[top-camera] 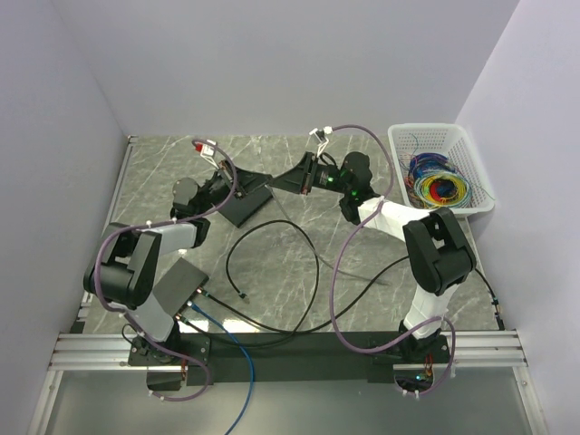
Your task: Insert the plug into the switch port
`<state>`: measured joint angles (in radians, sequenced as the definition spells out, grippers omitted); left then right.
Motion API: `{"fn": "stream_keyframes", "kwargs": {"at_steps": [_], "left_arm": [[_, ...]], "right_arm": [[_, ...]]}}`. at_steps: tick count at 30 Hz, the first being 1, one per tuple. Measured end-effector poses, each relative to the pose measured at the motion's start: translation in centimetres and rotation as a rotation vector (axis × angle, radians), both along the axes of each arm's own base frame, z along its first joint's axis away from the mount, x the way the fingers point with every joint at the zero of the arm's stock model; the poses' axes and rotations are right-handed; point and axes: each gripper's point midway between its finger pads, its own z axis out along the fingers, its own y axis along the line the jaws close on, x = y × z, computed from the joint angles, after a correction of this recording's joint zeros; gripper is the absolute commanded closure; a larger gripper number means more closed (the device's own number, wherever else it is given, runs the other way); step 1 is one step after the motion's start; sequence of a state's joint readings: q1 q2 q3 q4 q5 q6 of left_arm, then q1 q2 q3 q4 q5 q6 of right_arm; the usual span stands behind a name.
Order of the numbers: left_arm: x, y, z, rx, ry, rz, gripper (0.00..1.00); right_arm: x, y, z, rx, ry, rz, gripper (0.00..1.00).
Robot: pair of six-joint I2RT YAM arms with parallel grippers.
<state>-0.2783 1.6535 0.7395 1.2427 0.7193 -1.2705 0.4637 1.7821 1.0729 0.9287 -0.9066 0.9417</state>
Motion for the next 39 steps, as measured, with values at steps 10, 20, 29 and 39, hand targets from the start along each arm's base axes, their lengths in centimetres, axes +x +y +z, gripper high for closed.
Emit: {"fn": "stream_keyframes", "kwargs": {"at_steps": [10, 20, 29, 39], "left_arm": [[-0.8, 0.2, 2.2, 0.012, -0.061, 0.007, 1.00], [-0.8, 0.2, 2.3, 0.016, -0.065, 0.010, 1.00], [-0.8, 0.1, 2.1, 0.023, -0.052, 0.010, 0.99], [-0.7, -0.2, 1.4, 0.050, -0.040, 0.015, 0.74]], "right_arm": [[-0.7, 0.4, -0.7, -0.023, 0.011, 0.034, 0.54], [-1.1, 0.3, 0.3, 0.018, -0.007, 0.044, 0.67], [-1.3, 0.5, -0.1, 0.059, 0.016, 0.075, 0.82], [-1.3, 0.2, -0.9, 0.058, 0.028, 0.061, 1.00]]}}
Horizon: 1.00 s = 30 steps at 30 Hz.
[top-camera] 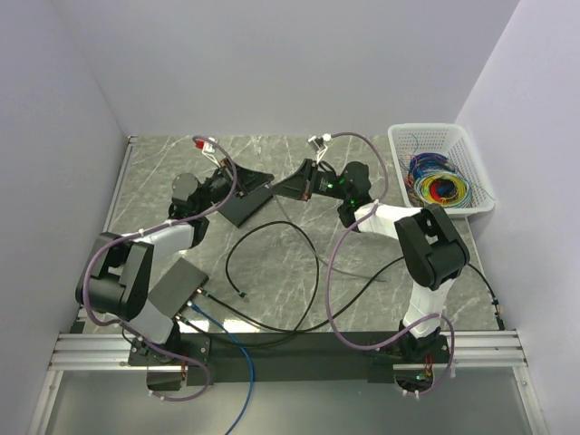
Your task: Insert the plug into the switch port
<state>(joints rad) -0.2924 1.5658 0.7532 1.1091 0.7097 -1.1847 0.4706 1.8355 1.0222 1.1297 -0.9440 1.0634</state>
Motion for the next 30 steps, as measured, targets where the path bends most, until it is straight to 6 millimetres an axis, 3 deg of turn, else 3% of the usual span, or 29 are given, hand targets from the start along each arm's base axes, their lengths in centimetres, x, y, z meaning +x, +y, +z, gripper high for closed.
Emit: {"fn": "stream_keyframes", "kwargs": {"at_steps": [1, 4, 8, 12, 17, 19, 23, 25, 30], "left_arm": [[0.1, 0.0, -0.4, 0.017, 0.006, 0.005, 0.61], [1.0, 0.1, -1.3, 0.076, 0.039, 0.054, 0.47], [2.6, 1.3, -2.2, 0.177, 0.079, 0.188, 0.36], [4.8, 4.0, -4.0, 0.289, 0.156, 0.378, 0.32], [8.0, 9.8, -7.6, 0.418, 0.297, 0.618, 0.35], [9.0, 12.3, -9.5, 0.446, 0.357, 0.683, 0.36], [10.2, 16.7, -14.1, 0.493, 0.486, 0.771, 0.38], [10.4, 17.7, -15.6, 0.506, 0.525, 0.784, 0.38], [10.4, 17.9, -17.0, 0.523, 0.549, 0.778, 0.40]], "right_arm": [[0.0, 0.0, -0.3, -0.006, -0.002, -0.004, 1.00], [0.2, 0.0, -1.1, -0.036, -0.002, -0.018, 1.00], [0.8, -0.1, -2.3, -0.123, -0.009, -0.081, 1.00], [1.7, 0.5, -4.3, -0.297, -0.049, -0.200, 1.00], [1.0, 2.9, -7.0, -0.526, -0.134, -0.259, 1.00], [0.5, 3.5, -8.7, -0.602, -0.149, -0.262, 1.00], [0.9, 3.4, -13.9, -0.802, -0.146, -0.289, 1.00], [1.3, 3.0, -16.4, -0.893, -0.135, -0.300, 1.00], [1.6, 2.3, -20.5, -1.063, -0.128, -0.305, 1.00]]}}
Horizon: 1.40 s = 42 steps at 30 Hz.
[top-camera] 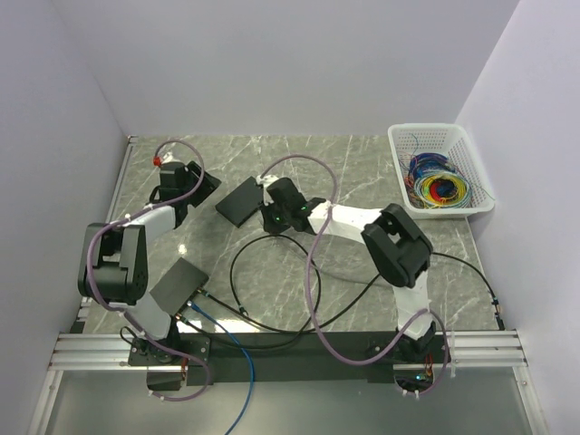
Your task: Insert the plug into the switch port
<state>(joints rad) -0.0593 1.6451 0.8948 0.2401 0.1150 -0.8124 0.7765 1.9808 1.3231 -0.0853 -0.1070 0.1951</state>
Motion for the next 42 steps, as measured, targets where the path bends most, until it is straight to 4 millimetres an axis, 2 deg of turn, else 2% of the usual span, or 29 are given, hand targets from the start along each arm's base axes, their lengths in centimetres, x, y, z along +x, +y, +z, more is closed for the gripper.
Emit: {"fn": "stream_keyframes", "kwargs": {"at_steps": [4, 11, 14, 17, 23, 28, 32, 42], "left_arm": [[0.2, 0.0, -1.0, 0.005, 0.016, -0.007, 0.41], [1.5, -0.4, -4.0, 0.007, 0.063, -0.041, 0.42], [2.1, -0.7, -4.6, 0.007, 0.065, -0.065, 0.42], [2.8, -1.1, -4.6, 0.006, 0.057, -0.089, 0.42], [4.3, -1.5, -4.2, 0.016, 0.028, -0.123, 0.43], [5.0, -1.8, -5.4, 0.023, 0.043, -0.153, 0.44], [5.0, -2.1, -6.8, 0.019, 0.067, -0.177, 0.45], [4.8, -2.6, -6.8, 0.001, 0.092, -0.195, 0.46]], "right_arm": [[0.0, 0.7, -1.1, -0.071, -0.007, 0.016, 1.00], [1.2, 2.7, -1.4, -0.132, -0.033, 0.035, 1.00], [1.6, 2.6, -2.3, -0.166, -0.024, 0.030, 1.00], [1.9, 2.6, -3.0, -0.198, -0.012, 0.026, 1.00], [2.6, 2.7, -2.6, -0.227, -0.018, 0.021, 1.00], [2.6, 2.9, -2.9, -0.253, -0.015, 0.027, 1.00], [2.6, 3.2, -2.9, -0.263, -0.021, 0.037, 1.00], [2.4, 3.5, -2.9, -0.272, -0.020, 0.051, 1.00]]}}
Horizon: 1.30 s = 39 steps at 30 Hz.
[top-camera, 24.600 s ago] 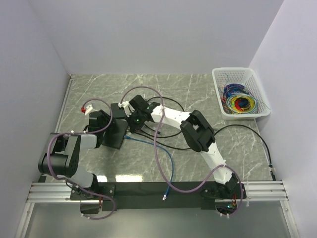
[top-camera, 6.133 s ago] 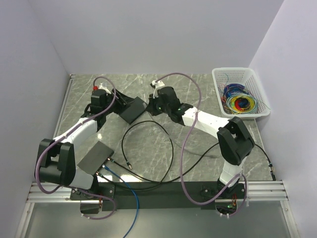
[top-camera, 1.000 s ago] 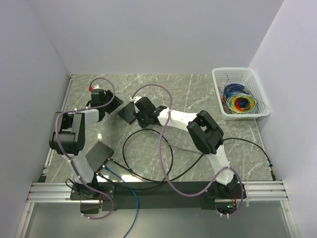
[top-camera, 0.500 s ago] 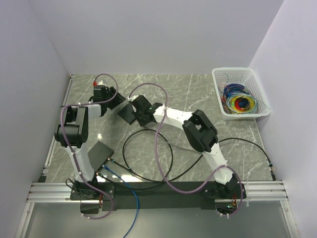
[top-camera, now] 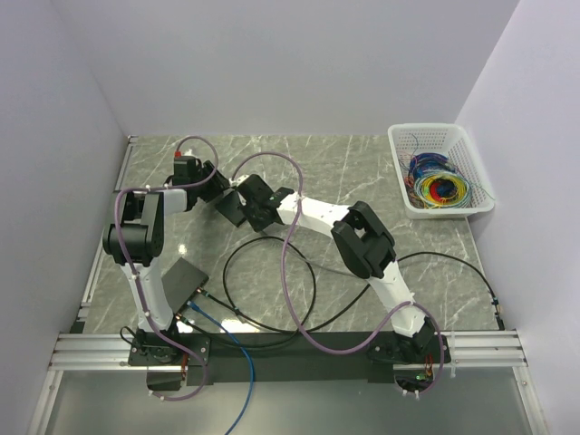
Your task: Insert the plug into the switch port
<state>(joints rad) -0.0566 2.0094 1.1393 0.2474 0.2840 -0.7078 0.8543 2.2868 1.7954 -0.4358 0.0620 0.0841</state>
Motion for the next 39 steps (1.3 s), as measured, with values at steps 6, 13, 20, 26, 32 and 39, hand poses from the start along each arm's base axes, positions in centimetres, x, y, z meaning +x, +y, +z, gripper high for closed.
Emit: {"fn": "stream_keyframes", "kwargs": {"at_steps": [6, 13, 20, 26, 32, 39], "left_arm": [[-0.1, -0.2, 0.0, -0.013, 0.010, 0.004, 0.47], [-0.3, -0.5, -0.2, -0.014, 0.012, -0.005, 0.47], [-0.5, -1.1, -0.2, -0.018, 0.005, -0.014, 0.47], [-0.5, -1.1, -0.2, -0.019, -0.003, -0.014, 0.48], [-0.5, -1.1, -0.3, -0.020, -0.020, -0.014, 0.48], [-0.6, -1.1, -0.3, -0.025, -0.035, -0.014, 0.48]], "right_arm": [[0.0, 0.1, 0.0, 0.001, 0.000, 0.001, 1.00], [0.0, 0.3, 0.4, 0.007, -0.003, 0.004, 1.00], [0.1, 1.1, 1.4, 0.020, -0.014, 0.012, 1.00], [0.1, 1.0, 1.5, 0.008, -0.007, 0.007, 1.00], [0.4, 0.8, 1.3, -0.010, -0.012, -0.013, 1.00], [0.5, 0.8, 0.0, -0.030, 0.002, -0.020, 1.00]]}}
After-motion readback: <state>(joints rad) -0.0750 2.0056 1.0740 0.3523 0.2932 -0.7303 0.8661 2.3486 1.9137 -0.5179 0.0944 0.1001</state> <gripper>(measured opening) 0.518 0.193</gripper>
